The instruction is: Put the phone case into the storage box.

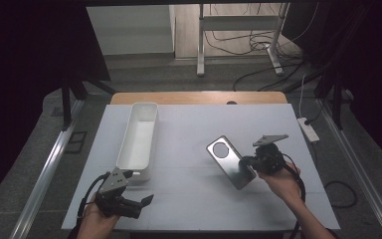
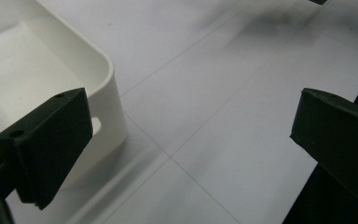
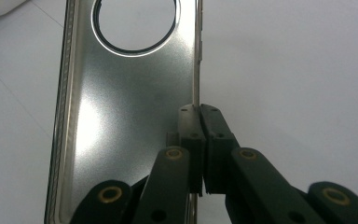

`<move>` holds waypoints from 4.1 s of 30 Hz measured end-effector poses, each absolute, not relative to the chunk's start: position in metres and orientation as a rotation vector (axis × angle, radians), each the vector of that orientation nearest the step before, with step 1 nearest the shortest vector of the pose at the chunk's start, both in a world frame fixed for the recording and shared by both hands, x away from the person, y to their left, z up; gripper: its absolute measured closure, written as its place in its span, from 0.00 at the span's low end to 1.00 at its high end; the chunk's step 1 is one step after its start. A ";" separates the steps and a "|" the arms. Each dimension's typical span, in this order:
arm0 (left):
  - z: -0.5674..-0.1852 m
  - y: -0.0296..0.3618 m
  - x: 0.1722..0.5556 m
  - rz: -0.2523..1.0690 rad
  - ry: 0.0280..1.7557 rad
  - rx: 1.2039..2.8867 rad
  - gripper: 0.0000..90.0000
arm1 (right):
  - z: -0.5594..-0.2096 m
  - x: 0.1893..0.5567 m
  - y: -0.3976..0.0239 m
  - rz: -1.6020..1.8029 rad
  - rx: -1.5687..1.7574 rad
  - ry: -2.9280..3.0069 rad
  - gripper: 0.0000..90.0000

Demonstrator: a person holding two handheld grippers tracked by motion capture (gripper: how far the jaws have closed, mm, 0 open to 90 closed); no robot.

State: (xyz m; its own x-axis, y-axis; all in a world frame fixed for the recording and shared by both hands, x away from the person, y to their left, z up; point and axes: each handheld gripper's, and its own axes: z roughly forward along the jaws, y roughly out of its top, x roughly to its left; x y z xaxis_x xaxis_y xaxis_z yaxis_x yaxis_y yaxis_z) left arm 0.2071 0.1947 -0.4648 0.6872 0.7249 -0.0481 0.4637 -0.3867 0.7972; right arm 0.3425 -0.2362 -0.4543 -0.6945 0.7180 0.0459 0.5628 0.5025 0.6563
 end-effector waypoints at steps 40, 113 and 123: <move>-0.460 0.126 0.273 0.233 0.803 2.033 0.00 | -0.443 0.341 -0.232 1.054 1.052 2.450 0.98; -0.460 0.050 0.312 0.128 0.774 2.098 0.01 | -0.442 0.327 -0.198 1.103 0.997 2.435 0.98; -0.461 0.047 0.310 0.136 0.786 2.101 0.04 | -0.443 0.321 -0.188 1.122 0.975 2.442 0.98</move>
